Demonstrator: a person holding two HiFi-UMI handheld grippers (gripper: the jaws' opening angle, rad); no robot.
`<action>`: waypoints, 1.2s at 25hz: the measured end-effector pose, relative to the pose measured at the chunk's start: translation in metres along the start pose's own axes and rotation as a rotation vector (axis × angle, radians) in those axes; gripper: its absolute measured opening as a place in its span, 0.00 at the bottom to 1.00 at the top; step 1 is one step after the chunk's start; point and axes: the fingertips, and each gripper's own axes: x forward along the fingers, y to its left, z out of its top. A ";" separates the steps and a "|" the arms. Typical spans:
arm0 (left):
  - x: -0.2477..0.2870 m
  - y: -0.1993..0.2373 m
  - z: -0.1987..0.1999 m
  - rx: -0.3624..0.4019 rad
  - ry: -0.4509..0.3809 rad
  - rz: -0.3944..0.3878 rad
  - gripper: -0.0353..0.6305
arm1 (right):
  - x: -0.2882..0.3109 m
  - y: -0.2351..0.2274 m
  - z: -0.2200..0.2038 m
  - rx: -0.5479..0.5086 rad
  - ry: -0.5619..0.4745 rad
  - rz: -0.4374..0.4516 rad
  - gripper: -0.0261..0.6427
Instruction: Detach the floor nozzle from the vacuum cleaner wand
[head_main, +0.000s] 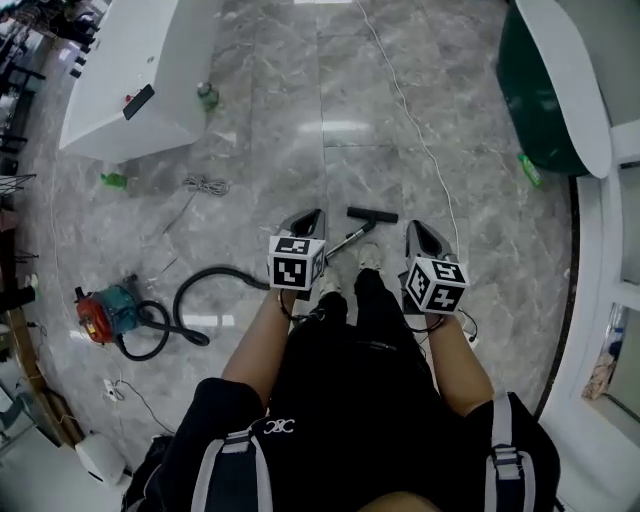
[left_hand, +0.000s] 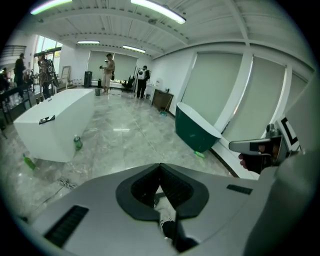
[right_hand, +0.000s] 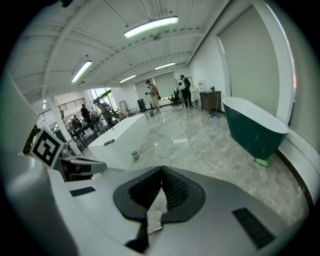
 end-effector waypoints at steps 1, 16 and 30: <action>0.015 0.003 -0.014 -0.002 0.032 0.009 0.07 | 0.012 -0.005 -0.008 -0.008 0.023 0.014 0.06; 0.334 0.114 -0.316 0.101 0.317 0.209 0.28 | 0.253 -0.134 -0.260 -0.016 0.389 0.108 0.06; 0.485 0.128 -0.628 0.416 0.826 -0.056 0.36 | 0.387 -0.232 -0.424 -0.043 0.543 0.133 0.06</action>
